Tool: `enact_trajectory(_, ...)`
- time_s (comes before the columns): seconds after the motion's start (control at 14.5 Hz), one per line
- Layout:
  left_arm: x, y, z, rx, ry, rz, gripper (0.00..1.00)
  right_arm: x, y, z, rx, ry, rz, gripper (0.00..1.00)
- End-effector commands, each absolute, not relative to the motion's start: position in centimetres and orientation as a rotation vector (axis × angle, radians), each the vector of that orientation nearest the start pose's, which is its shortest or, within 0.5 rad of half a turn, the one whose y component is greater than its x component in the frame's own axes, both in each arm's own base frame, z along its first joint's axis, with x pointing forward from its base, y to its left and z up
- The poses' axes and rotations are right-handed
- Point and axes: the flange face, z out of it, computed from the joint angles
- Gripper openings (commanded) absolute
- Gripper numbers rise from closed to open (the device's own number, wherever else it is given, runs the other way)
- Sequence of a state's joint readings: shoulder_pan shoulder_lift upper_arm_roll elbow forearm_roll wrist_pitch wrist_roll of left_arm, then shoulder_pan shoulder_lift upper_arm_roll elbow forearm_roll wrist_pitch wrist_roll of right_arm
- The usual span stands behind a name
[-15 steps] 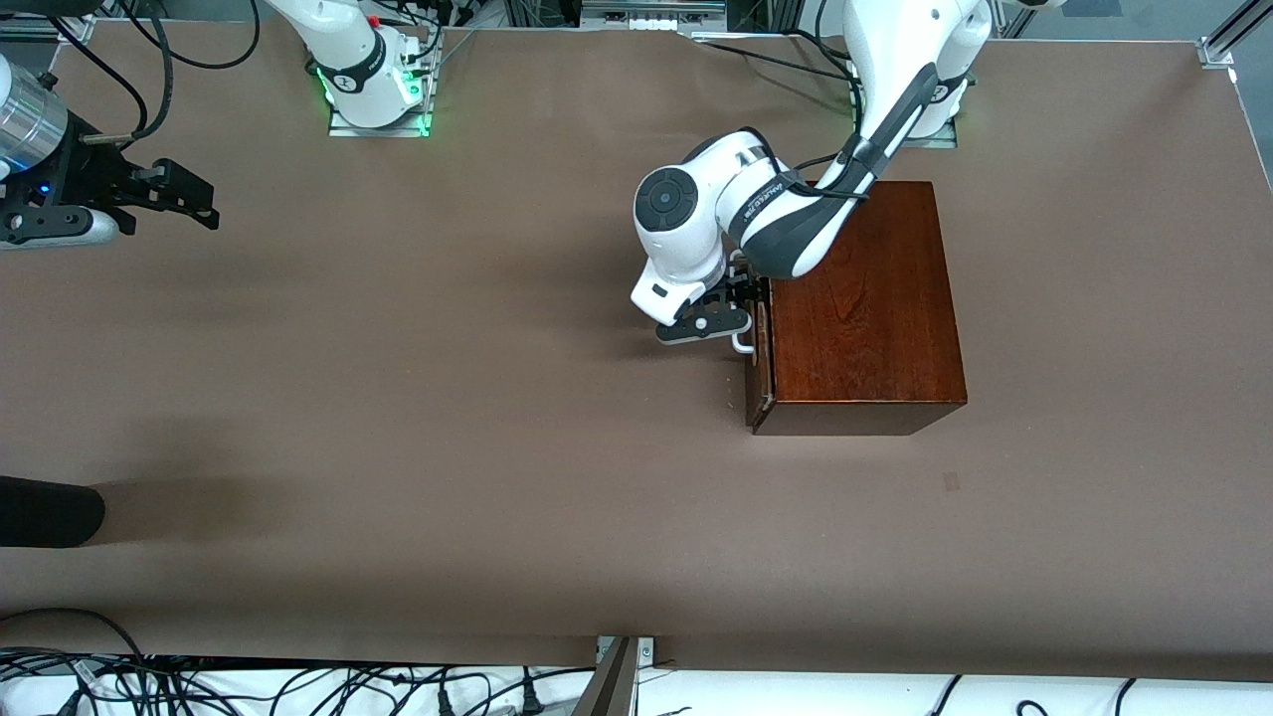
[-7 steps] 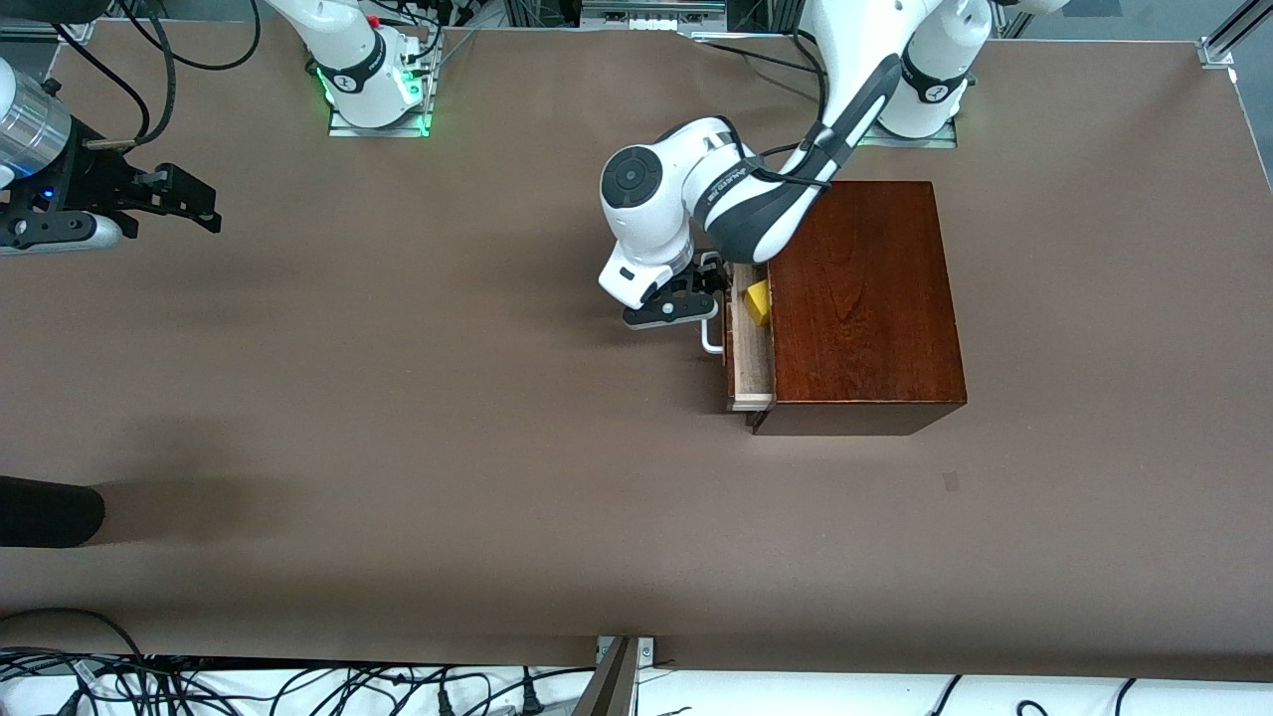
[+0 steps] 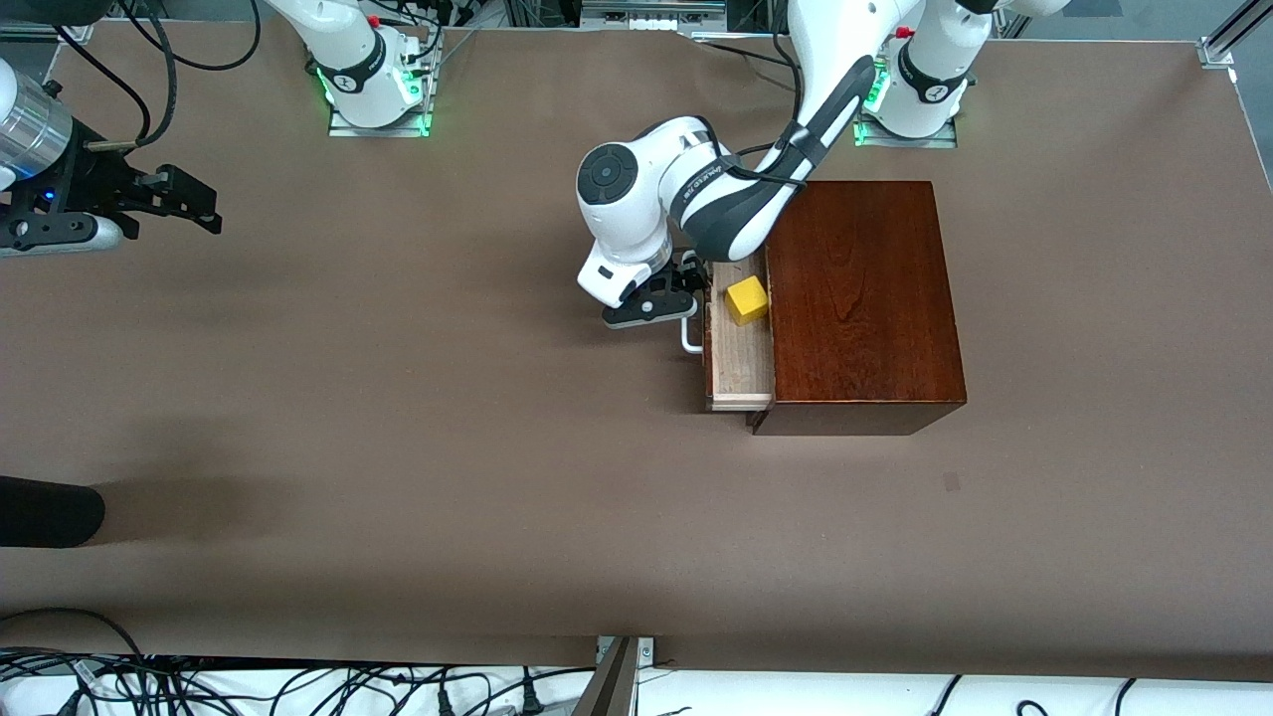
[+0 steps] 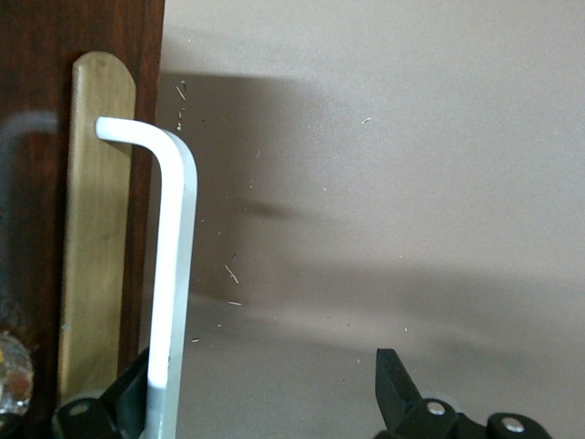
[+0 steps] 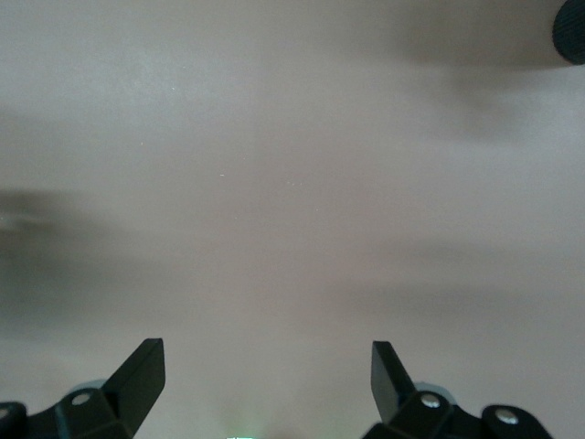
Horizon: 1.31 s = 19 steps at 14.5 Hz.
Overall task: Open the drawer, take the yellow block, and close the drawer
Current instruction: 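Pull the drawer open by its handle with the left gripper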
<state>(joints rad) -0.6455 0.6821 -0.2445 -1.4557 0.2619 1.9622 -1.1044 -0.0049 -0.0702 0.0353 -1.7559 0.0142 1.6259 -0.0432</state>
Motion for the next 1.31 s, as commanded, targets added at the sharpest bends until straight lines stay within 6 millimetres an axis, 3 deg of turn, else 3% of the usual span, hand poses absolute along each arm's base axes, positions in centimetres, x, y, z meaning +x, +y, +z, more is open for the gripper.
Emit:
enact_trajectory(0.0,46.6,-55.3,27.8,-3.047,-0.212,0.026,1.00,53.1,1.9,57.9,-3.116,-0.132,0.079,1.00)
enact_trajectory(1.24,45.7,-60.5,27.0,-3.148,-0.284,-0.011,1.00,53.4,1.7,59.3,-3.143,-0.142,0.024,1.00)
